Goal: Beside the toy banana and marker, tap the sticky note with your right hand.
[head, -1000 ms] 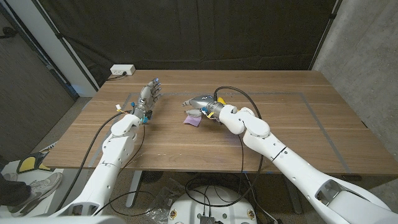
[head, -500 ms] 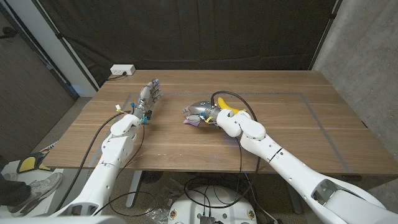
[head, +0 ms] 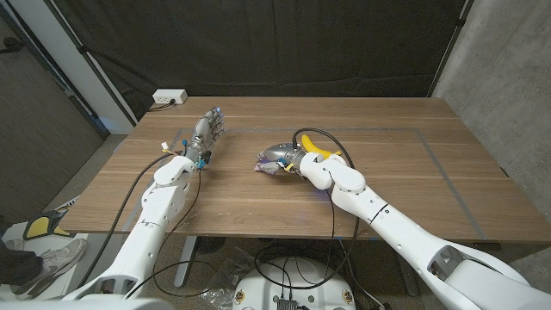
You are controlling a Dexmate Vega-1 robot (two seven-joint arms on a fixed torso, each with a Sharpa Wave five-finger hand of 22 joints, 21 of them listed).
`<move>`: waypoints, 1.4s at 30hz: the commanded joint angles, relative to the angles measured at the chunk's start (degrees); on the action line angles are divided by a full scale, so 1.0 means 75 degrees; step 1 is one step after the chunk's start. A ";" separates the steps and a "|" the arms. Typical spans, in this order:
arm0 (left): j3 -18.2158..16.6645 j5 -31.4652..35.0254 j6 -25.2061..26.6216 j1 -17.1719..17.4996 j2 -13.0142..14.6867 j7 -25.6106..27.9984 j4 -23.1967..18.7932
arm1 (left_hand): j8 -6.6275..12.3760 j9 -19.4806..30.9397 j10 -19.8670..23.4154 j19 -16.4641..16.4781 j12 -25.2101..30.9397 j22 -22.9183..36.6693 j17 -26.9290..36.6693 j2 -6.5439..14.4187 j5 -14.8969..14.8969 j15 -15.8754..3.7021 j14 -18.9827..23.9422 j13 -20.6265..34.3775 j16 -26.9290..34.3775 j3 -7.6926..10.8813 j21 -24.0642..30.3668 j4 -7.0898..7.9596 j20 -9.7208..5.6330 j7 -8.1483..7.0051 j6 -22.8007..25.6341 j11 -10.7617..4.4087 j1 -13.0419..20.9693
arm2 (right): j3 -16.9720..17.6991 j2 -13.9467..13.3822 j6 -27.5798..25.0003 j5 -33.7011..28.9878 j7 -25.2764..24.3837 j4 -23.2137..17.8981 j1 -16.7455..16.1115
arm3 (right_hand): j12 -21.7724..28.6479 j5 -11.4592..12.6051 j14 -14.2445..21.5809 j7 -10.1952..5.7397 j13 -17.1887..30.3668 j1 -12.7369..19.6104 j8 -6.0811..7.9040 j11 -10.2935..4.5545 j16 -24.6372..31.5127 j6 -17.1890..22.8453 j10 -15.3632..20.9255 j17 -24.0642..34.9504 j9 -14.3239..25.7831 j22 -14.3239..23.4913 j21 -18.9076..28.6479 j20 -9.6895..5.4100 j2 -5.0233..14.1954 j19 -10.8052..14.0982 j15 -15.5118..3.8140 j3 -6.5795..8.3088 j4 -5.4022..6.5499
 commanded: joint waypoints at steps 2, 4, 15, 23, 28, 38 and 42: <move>0.0062 0.0025 -0.0219 -0.0301 -0.0069 -0.0201 0.0452 | -0.0015 0.0016 -0.0068 0.0029 0.0045 0.0017 0.0015 0.0010 0.0039 -0.0014 -0.0025 0.0025 0.0043 -0.0022 -0.0007 0.0044 0.0004 -0.0023 -0.0037 0.0010 -0.0023 | 0.0212 -0.0265 -0.0344 -0.0013 0.0188 -0.0260 -0.0248 | 0.0185 -0.0014 0.0270 0.0008 0.0024 -0.0214 0.0155 0.0030 0.0108 0.0561 0.0520 -0.0010 0.0016 0.0022 0.0095 0.0044 0.0010 0.0080 0.0014 -0.0172 0.0153; 0.0080 0.0038 -0.0246 -0.0364 -0.0081 -0.0243 0.0538 | -0.0014 0.0015 -0.0069 0.0031 0.0046 0.0017 0.0014 0.0008 0.0042 -0.0010 -0.0023 0.0025 0.0044 -0.0026 -0.0006 0.0045 0.0009 -0.0020 -0.0038 0.0007 -0.0028 | 0.0263 -0.0322 -0.0409 -0.0025 0.0212 -0.0350 -0.0318 | 0.0241 -0.0010 0.0343 0.0032 0.0021 -0.0245 0.0192 0.0087 0.0119 0.0763 0.0728 -0.0024 0.0010 0.0018 0.0116 0.0057 0.0010 0.0103 -0.0004 -0.0223 0.0161; 0.0135 0.0100 -0.0348 -0.0641 -0.0130 -0.0444 0.0919 | -0.0010 0.0013 -0.0071 0.0044 0.0051 0.0015 0.0007 -0.0006 0.0056 -0.0028 -0.0019 0.0024 0.0042 -0.0045 -0.0003 0.0047 0.0016 -0.0015 -0.0055 0.0000 -0.0051 | 0.0582 -0.0622 -0.0974 -0.0278 0.0407 -0.0814 -0.0697 | 0.0413 0.0012 0.0674 0.0032 0.0012 -0.0311 0.0320 0.0195 0.0156 0.1595 0.1484 -0.0067 -0.0006 0.0004 0.0228 0.0026 0.0026 0.0280 -0.0092 -0.0354 0.0161; 0.0129 0.0143 -0.0379 -0.0760 -0.0156 -0.0509 0.1073 | -0.0009 0.0011 -0.0076 0.0056 0.0053 0.0014 0.0003 -0.0013 0.0067 -0.0030 -0.0015 0.0024 0.0042 -0.0057 0.0001 0.0046 0.0028 -0.0022 -0.0070 0.0003 -0.0065 | 0.0749 -0.0728 -0.1133 -0.0348 0.0357 -0.0927 -0.0794 | 0.0494 0.0026 0.1013 -0.0050 0.0009 -0.0330 0.0388 0.0143 0.0186 0.2092 0.1895 -0.0104 -0.0013 -0.0002 0.0300 0.0021 0.0025 0.0399 -0.0182 -0.0343 0.0169; 0.0122 0.0154 -0.0384 -0.0811 -0.0171 -0.0555 0.1140 | -0.0008 0.0010 -0.0075 0.0063 0.0055 0.0013 0.0000 -0.0016 0.0072 -0.0033 -0.0011 0.0024 0.0043 -0.0063 0.0002 0.0045 0.0029 -0.0027 -0.0077 0.0004 -0.0071 | 0.0730 -0.0707 -0.1108 -0.0381 0.0294 -0.0807 -0.0724 | 0.0541 0.0033 0.1206 -0.0023 0.0006 -0.0351 0.0408 0.0184 0.0163 0.2366 0.2157 -0.0137 -0.0017 -0.0006 0.0345 0.0016 0.0008 0.0474 -0.0251 -0.0290 0.0188; 0.0091 0.0178 -0.0358 -0.0838 -0.0199 -0.0553 0.1189 | 0.0002 0.0008 -0.0080 0.0060 0.0057 0.0011 -0.0005 -0.0024 0.0083 -0.0039 -0.0008 0.0023 0.0041 -0.0076 -0.0001 0.0042 0.0029 -0.0014 -0.0072 -0.0004 -0.0085 | 0.0833 -0.0693 -0.0609 0.0111 -0.0249 -0.0843 -0.0850 | 0.0355 0.0057 0.1284 -0.0105 0.0005 -0.0131 0.0206 0.0038 0.0059 0.2166 0.1911 -0.0182 -0.0017 -0.0015 0.0388 0.0009 0.0021 0.0526 -0.0276 -0.0114 -0.0025; 0.0095 0.0190 -0.0336 -0.0859 -0.0211 -0.0561 0.1223 | 0.0003 0.0007 -0.0079 0.0065 0.0059 0.0010 -0.0006 -0.0025 0.0086 -0.0044 -0.0007 0.0023 0.0041 -0.0080 0.0000 0.0042 0.0024 -0.0021 -0.0073 -0.0012 -0.0089 | 0.0897 -0.0704 -0.0133 0.0425 -0.0838 -0.0858 -0.0931 | 0.0233 0.0056 0.1272 -0.0145 0.0007 0.0016 0.0068 0.0000 0.0029 0.1927 0.1708 -0.0168 -0.0012 -0.0018 0.0407 -0.0003 0.0062 0.0538 -0.0305 -0.0037 -0.0154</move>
